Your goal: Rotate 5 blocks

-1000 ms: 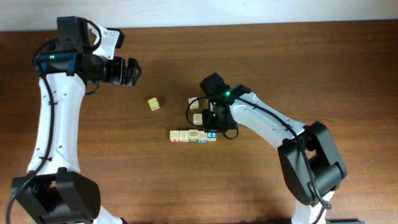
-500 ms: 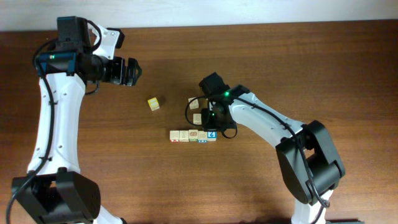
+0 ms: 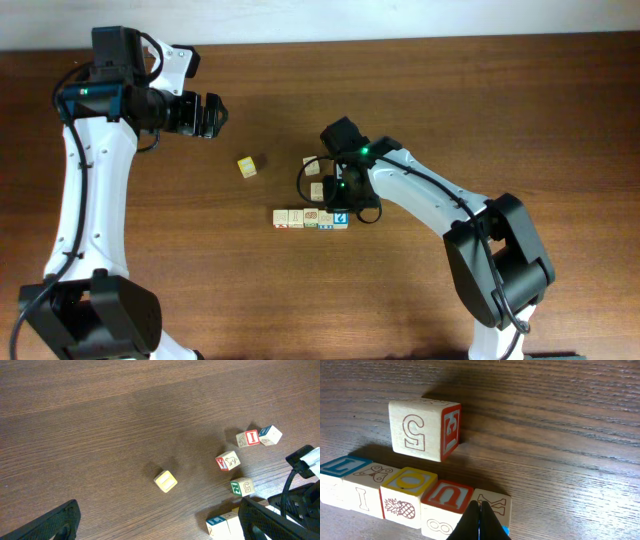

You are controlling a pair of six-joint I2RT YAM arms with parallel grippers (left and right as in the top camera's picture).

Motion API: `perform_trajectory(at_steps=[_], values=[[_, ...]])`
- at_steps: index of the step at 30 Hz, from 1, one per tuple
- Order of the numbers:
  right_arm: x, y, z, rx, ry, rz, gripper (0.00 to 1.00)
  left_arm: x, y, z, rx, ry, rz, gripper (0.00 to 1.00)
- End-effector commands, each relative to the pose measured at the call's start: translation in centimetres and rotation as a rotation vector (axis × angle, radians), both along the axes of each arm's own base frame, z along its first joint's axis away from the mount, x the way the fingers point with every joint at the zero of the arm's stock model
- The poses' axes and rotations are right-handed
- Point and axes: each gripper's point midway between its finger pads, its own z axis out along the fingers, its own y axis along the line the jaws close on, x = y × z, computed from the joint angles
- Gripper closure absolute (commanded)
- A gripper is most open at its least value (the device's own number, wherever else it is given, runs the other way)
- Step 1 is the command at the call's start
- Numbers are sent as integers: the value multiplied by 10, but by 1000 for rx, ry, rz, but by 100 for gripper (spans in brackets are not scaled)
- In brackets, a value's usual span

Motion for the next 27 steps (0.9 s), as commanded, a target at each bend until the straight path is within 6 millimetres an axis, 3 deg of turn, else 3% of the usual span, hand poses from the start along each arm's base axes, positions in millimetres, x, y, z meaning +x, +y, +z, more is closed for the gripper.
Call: perform_trajectory(at_steps=[1, 16, 18, 19, 20, 22, 24, 25, 27], values=[[-5, 2, -6, -1, 25, 13, 96, 2, -1, 6, 2, -20, -17, 1], [-6, 3, -6, 6, 28, 14, 94, 2, -1, 6, 2, -20, -17, 1], [3, 3, -4, 15, -4, 13, 71, 2, -1, 6, 2, -20, -17, 1], [17, 1, 4, 13, -43, -4, 67, 2, -1, 6, 2, -20, -17, 1], [32, -3, 16, 7, -94, -15, 64, 2, -1, 6, 2, -20, -17, 1], [64, -9, 61, 36, -210, -20, 59, 2, -1, 6, 2, -20, -17, 1], [85, -31, 140, 75, -331, -35, 57, 2, -1, 6, 2, -20, -17, 1], [83, -43, 171, 89, -362, -34, 56, 2, -1, 6, 2, -20, -17, 1], [66, -67, 222, 142, -394, -12, 32, 2, -1, 6, 2, -20, -17, 1]])
